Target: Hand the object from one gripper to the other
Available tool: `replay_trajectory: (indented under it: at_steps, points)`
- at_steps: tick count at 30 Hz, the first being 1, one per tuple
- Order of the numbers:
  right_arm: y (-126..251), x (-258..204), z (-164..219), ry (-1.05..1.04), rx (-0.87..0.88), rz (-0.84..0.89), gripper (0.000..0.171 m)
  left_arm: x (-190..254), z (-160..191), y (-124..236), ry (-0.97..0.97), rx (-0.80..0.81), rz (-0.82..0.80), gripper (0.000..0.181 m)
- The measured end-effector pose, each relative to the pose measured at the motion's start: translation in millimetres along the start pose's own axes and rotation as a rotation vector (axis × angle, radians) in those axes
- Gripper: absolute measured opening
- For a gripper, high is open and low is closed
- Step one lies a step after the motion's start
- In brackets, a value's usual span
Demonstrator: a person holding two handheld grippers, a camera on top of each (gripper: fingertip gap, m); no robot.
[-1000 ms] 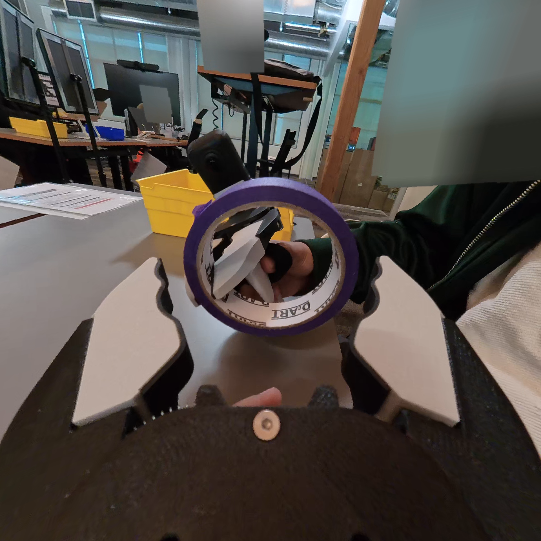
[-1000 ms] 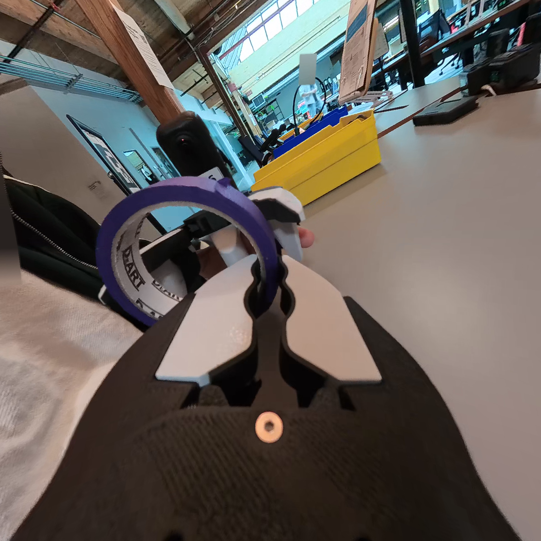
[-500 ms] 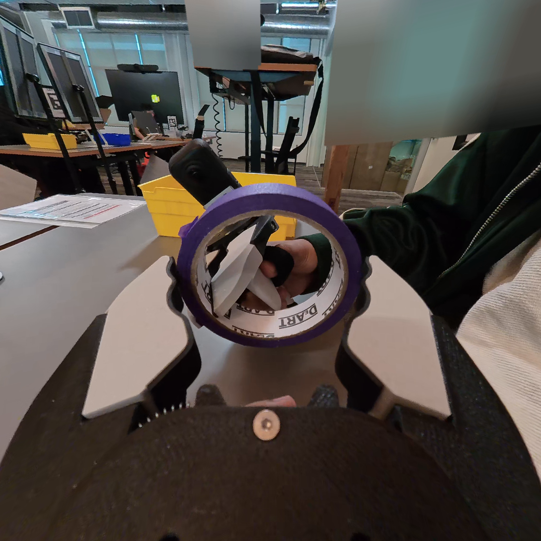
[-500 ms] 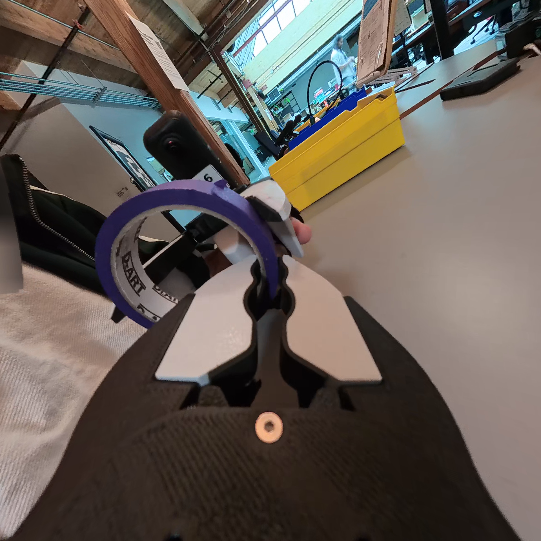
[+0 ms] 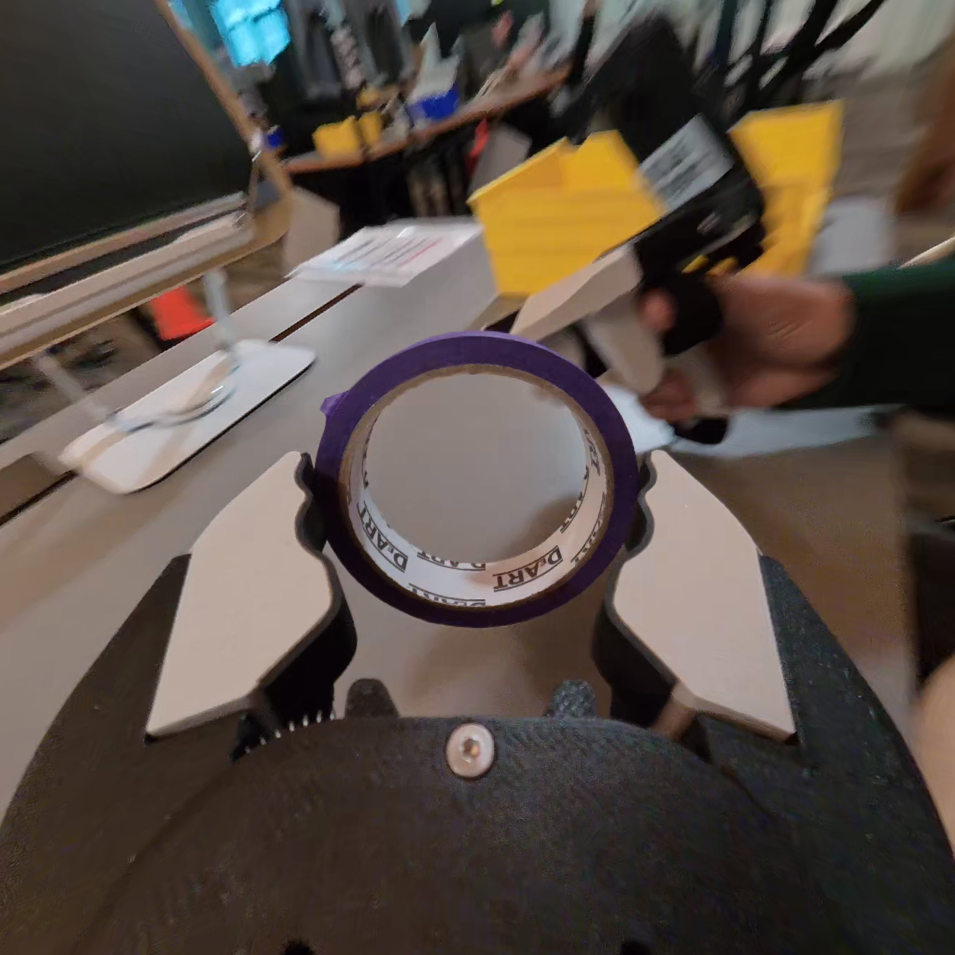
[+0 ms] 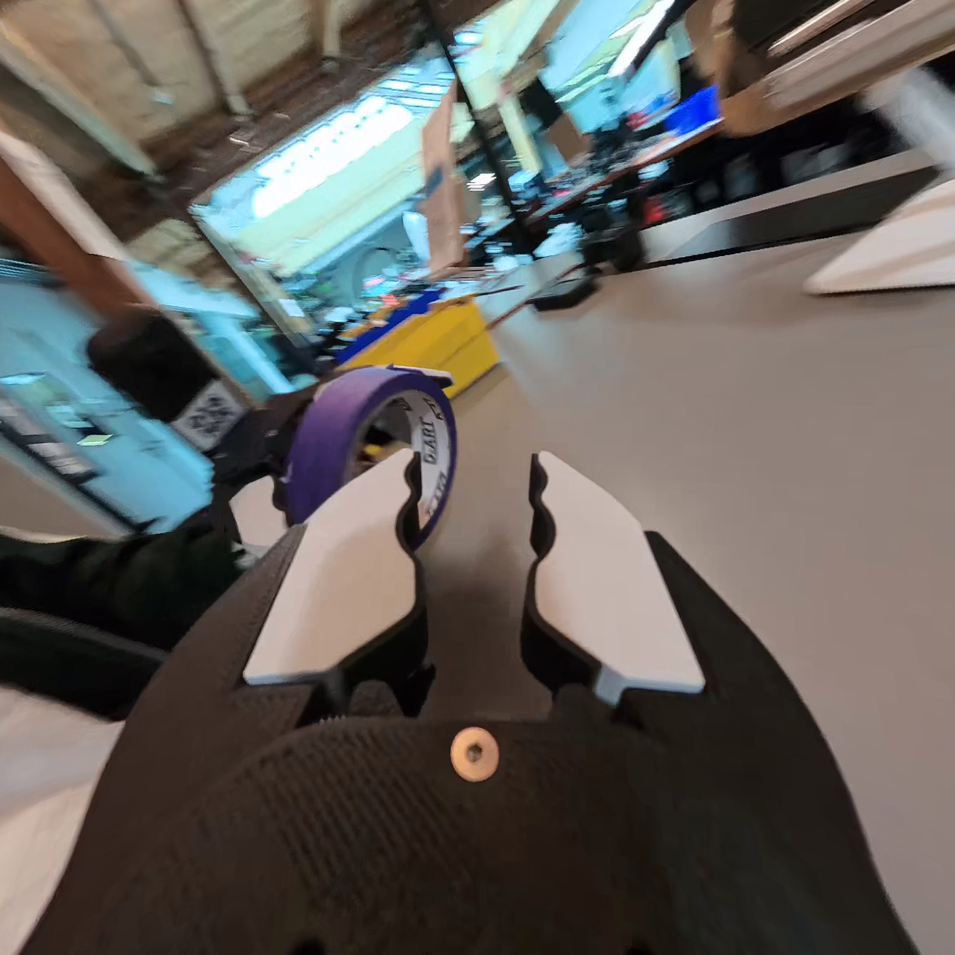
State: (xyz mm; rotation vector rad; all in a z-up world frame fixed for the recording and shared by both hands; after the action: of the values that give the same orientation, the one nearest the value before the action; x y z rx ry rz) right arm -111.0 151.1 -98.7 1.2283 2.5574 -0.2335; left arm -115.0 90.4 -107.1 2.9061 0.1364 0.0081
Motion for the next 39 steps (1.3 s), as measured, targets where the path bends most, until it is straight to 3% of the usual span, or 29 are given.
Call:
replay_trajectory:
  at_steps: [3, 9, 14, 17, 23, 27, 32, 35, 37, 39]
  points:
    - [1, 5, 2, 0.073, -0.044, 0.072, 0.041, -21, 20, -3, -0.14, -0.157, -0.182, 0.115]
    - [-14, -19, 22, 0.241, -0.192, 0.016, 0.043, -18, 37, -10, -0.328, -0.293, -0.26, 0.116]
    - [-18, -26, 30, 0.238, -0.237, -0.004, 0.041, -9, 43, -13, -0.452, -0.339, -0.28, 0.116]
    - [-19, -25, 36, 0.223, -0.275, -0.004, 0.032, -3, 42, -15, -0.459, -0.333, -0.266, 0.116]
    - [-18, -25, 35, 0.146, -0.283, -0.014, 0.029, -1, 39, -16, -0.431, -0.293, -0.244, 0.117]
    - [-12, -16, 25, 0.09, -0.224, 0.006, 0.029, -2, 27, -15, -0.277, -0.2, -0.223, 0.138]
    - [3, 2, 3, -0.04, -0.072, 0.018, 0.028, -8, 19, -10, 0.087, -0.1, -0.086, 0.136]
    - [12, 8, -11, -0.158, 0.054, -0.012, 0.028, -4, 16, -8, 0.342, -0.041, 0.077, 0.12]
    - [16, 11, -16, -0.219, 0.114, -0.038, 0.028, 6, 15, -6, 0.51, -0.037, 0.248, 0.093]
    - [18, 10, -21, -0.265, 0.166, -0.075, 0.028, 10, 14, -5, 0.688, -0.026, 0.362, 0.09]
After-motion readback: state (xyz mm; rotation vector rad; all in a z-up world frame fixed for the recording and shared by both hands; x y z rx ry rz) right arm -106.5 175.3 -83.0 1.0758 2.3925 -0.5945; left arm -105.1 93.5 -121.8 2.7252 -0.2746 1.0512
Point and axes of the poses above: each gripper's, where its closed fingertips meet, y back along the fingers, z out of its underside, x = y × z across the jaws, the point moved 1 cm from there along y, back along the fingers, and after that the axes turned 11 degrees about y, right-handed, at the moved point
